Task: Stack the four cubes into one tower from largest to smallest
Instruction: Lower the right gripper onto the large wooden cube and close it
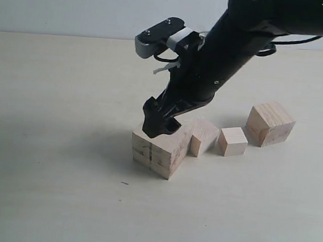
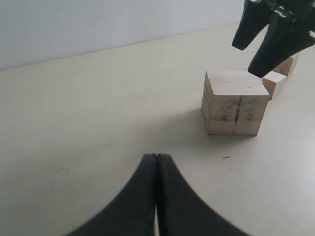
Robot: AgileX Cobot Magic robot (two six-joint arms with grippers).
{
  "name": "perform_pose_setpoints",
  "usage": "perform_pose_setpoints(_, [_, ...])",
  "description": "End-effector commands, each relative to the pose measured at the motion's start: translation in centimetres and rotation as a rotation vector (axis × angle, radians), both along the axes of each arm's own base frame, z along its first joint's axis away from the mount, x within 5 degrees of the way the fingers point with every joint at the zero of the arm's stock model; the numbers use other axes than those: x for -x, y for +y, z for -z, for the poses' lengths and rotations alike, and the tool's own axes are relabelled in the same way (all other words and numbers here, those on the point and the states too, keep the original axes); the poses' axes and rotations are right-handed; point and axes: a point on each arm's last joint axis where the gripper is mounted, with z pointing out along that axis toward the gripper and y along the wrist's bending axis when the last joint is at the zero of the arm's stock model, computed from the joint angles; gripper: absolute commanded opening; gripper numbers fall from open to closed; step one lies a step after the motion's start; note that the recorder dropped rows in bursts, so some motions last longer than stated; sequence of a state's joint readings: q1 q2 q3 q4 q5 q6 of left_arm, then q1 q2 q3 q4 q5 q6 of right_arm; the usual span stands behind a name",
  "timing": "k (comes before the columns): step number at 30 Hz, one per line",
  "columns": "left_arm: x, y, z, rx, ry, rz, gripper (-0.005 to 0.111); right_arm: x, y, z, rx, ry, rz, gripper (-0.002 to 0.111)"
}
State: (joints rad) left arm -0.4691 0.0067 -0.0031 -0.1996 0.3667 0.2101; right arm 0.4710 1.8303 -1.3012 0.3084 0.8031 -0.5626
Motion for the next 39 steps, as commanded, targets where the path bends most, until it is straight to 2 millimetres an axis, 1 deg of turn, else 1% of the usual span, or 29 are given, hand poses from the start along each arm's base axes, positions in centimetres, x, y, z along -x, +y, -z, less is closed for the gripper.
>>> perform_pose_setpoints(1, [0.0, 0.0, 0.0, 0.002, -0.010, -0.007, 0.000, -1.5, 1.1, 0.6, 0.011, 0.063, 0.009, 0.098])
perform_pose_setpoints(3, [0.0, 0.0, 0.0, 0.002, -0.010, -0.007, 0.000, -1.8, 1.3, 1.0, 0.014, 0.075, 0.008, 0.098])
perform_pose_setpoints(10, [0.0, 0.0, 0.0, 0.002, -0.010, -0.007, 0.000, -2.2, 1.5, 3.5, 0.046, 0.129, 0.007, 0.098])
perform_pose_setpoints(15, [0.0, 0.0, 0.0, 0.002, -0.010, -0.007, 0.000, -2.7, 1.5, 5.0, 0.072, 0.119, -0.001, 0.098])
perform_pose_setpoints(22, [0.0, 0.0, 0.0, 0.002, -0.010, -0.007, 0.000, -3.1, 1.5, 6.6, 0.102, 0.131, 0.005, 0.093])
perform_pose_setpoints(24, [0.0, 0.0, 0.0, 0.002, -0.010, -0.007, 0.000, -3.0, 1.4, 6.6, 0.100, 0.155, 0.043, 0.087])
perform_pose_setpoints(27, [0.0, 0.0, 0.0, 0.002, -0.010, -0.007, 0.000, -2.6, 1.5, 6.1, 0.083, 0.193, 0.091, 0.068])
perform_pose_setpoints(28, [0.0, 0.0, 0.0, 0.002, -0.010, -0.007, 0.000, -2.5, 1.5, 5.9, 0.076, 0.204, 0.107, 0.057])
perform_pose_setpoints(34, [0.0, 0.0, 0.0, 0.002, -0.010, -0.007, 0.000, -2.2, 1.7, 4.4, 0.021, 0.223, 0.161, 0.005])
perform_pose_setpoints(35, [0.0, 0.0, 0.0, 0.002, -0.010, -0.007, 0.000, -2.1, 1.7, 4.1, 0.013, 0.228, 0.187, 0.000])
perform_pose_setpoints(39, [0.0, 0.0, 0.0, 0.002, -0.010, -0.007, 0.000, -1.9, 1.6, 2.4, -0.027, 0.227, 0.263, 0.000])
